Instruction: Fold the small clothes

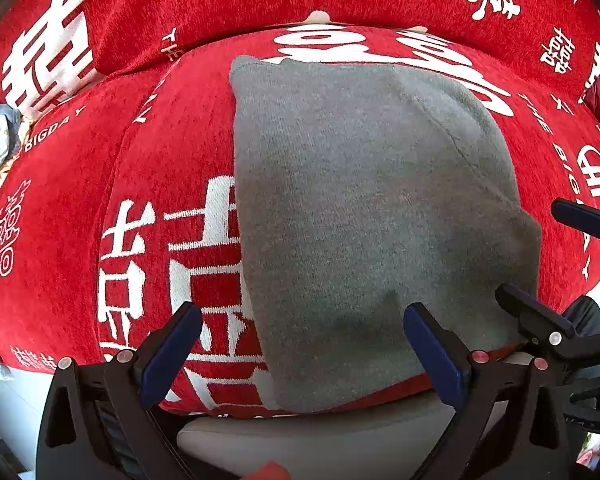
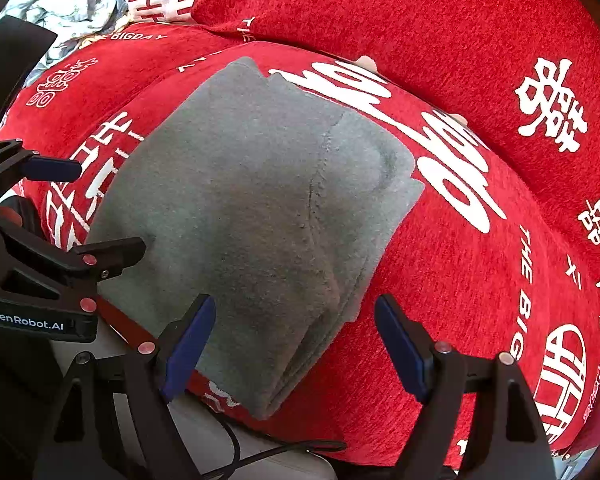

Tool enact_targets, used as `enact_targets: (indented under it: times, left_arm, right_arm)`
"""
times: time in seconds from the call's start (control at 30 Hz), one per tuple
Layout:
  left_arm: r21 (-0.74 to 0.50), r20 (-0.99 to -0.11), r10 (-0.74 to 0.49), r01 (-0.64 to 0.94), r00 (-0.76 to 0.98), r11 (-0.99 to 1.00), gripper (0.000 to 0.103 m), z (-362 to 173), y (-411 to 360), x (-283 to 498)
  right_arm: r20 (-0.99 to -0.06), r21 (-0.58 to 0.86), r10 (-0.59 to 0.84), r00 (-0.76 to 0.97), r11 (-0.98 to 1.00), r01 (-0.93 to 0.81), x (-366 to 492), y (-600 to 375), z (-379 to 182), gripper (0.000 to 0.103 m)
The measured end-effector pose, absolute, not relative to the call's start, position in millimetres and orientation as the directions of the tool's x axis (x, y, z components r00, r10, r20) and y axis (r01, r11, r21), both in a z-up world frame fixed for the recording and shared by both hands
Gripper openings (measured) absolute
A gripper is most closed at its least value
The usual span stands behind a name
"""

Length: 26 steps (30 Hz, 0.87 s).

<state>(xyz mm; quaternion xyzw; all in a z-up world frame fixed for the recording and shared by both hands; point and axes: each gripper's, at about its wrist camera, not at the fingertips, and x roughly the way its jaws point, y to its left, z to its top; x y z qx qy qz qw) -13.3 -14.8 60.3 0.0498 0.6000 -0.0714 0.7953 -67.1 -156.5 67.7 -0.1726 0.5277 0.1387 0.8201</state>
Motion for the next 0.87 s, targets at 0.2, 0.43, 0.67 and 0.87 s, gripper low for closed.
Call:
enact_targets:
  times: [0.2,0.43,0.67,0.87]
  left_arm:
    - [-0.013,-0.963,-0.059,0.175,0.263,0.984,0.101,58.7,-14.7,-13.7]
    - [-0.023,-0.965,-0.069,0.176,0.254,0.984,0.101,57.7,-15.0,-14.0]
    - [-0.023,-0.966,-0.068,0.177,0.251,0.984,0.101,57.8,-15.8,-14.7]
    - [-0.048,-0.968,-0.09,0.177,0.235,0.983,0.101,58.0,-17.4,-15.4]
  right_arm:
    - [-0.912,-0.138,0.045,0.407,0.902,-0.409,-68.4,-154.0,67.8,0.084]
    - [-0.913,-0.138,0.046,0.406,0.901,-0.411,-68.0,-154.4,67.6,0.084]
    - [-0.912,-0.132,0.052,0.408,0.902,-0.41,-68.5,-156.2,66.9,0.084]
    - [-0.911,-0.127,0.057,0.408,0.904,-0.409,-69.4,-161.7,66.0,0.084]
